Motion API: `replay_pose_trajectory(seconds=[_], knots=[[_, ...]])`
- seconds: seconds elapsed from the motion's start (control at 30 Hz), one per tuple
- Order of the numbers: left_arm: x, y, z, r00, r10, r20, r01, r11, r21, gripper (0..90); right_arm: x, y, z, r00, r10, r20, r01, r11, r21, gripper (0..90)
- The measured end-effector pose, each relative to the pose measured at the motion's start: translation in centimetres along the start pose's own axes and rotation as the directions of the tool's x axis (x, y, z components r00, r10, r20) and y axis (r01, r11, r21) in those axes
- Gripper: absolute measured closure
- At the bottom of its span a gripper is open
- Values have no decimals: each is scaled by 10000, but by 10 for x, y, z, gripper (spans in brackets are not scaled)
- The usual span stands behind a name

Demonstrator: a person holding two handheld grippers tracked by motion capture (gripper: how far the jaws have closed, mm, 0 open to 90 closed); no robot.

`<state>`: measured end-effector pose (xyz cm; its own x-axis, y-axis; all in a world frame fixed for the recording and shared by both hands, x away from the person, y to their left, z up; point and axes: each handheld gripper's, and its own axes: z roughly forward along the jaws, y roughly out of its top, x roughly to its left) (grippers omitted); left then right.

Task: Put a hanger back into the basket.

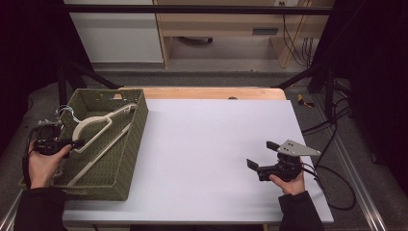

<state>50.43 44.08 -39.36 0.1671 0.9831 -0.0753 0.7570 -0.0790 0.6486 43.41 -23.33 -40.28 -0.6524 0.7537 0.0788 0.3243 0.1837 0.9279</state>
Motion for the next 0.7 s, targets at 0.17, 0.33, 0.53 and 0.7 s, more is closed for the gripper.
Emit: replay_pose_trajectory(seconds=[0.17,0.33,0.53,0.7], knots=[[-4,0,-13,9996,247,136,-239,9981,-566,433,0,0,0,10000,29,18,-29,10000,26,16],[-23,2,-32,9953,817,511,-708,9796,-1879,378,-1,0,-1,10000,-26,16,26,10000,-50,15],[-57,3,-53,9771,1628,1371,-1091,9362,-3340,303,-2,1,-5,10000,28,-6,-28,9998,-182,13],[-91,2,-62,9431,2375,2327,-1202,8960,-4274,212,-2,3,-8,9999,141,-51,-142,9994,-309,11]])
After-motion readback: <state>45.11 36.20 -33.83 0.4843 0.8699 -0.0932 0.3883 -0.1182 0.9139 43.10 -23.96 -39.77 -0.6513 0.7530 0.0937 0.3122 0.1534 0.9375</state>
